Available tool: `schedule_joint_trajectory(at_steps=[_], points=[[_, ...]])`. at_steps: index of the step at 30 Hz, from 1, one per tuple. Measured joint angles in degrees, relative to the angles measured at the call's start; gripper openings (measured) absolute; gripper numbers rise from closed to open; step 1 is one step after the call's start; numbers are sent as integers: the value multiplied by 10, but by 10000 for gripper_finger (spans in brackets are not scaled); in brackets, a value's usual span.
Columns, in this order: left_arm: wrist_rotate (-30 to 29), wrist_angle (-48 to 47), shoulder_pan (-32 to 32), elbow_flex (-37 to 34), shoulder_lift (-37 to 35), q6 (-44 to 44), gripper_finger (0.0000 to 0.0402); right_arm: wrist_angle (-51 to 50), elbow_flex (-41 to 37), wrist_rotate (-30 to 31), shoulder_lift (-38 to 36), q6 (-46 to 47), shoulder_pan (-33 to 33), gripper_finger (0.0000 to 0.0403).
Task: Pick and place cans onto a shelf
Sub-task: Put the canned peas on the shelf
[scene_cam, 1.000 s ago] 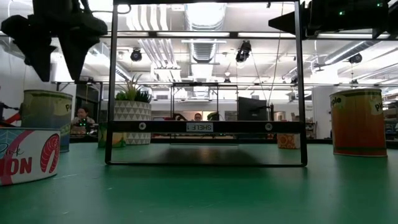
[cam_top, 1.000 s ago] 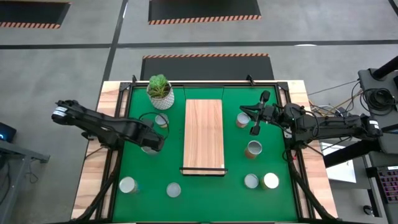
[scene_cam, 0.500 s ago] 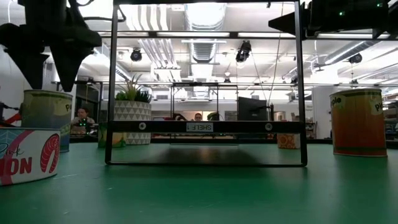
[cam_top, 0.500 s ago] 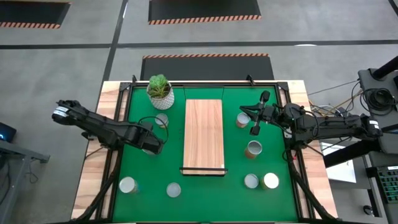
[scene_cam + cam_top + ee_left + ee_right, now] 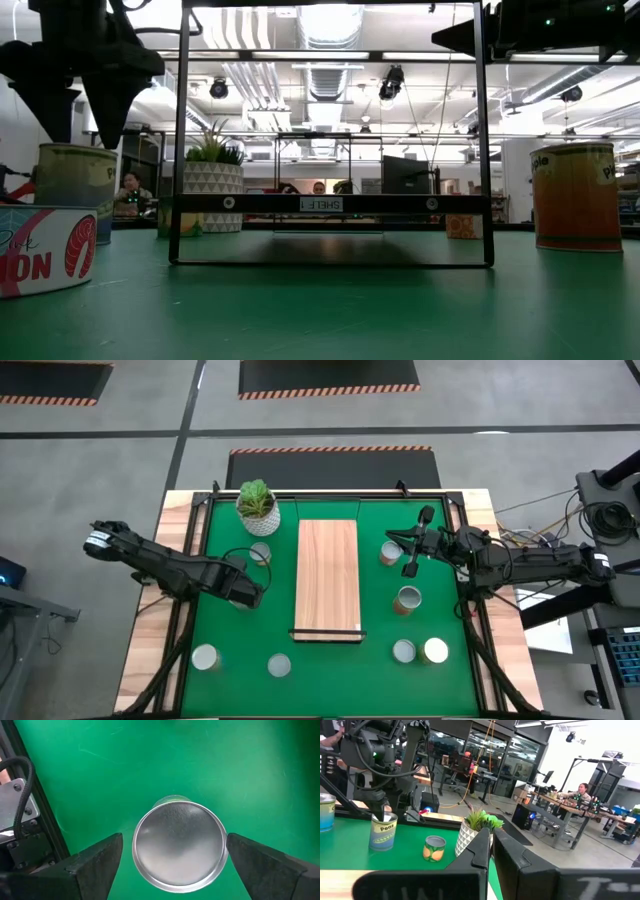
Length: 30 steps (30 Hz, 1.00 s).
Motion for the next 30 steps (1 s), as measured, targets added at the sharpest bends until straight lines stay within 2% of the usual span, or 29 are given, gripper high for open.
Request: schedule_joint_trajectory(at_steps=[3,10,30], points=[[19,-3,0,8,-1,14,342,0,0,0,0,0,0,13],[20,-2,0,33,-7,15,342,0,0,0,0,0,0,13],[20,18,-3,11,-1,4,342,-1,0,0,0,-2,0,13]])
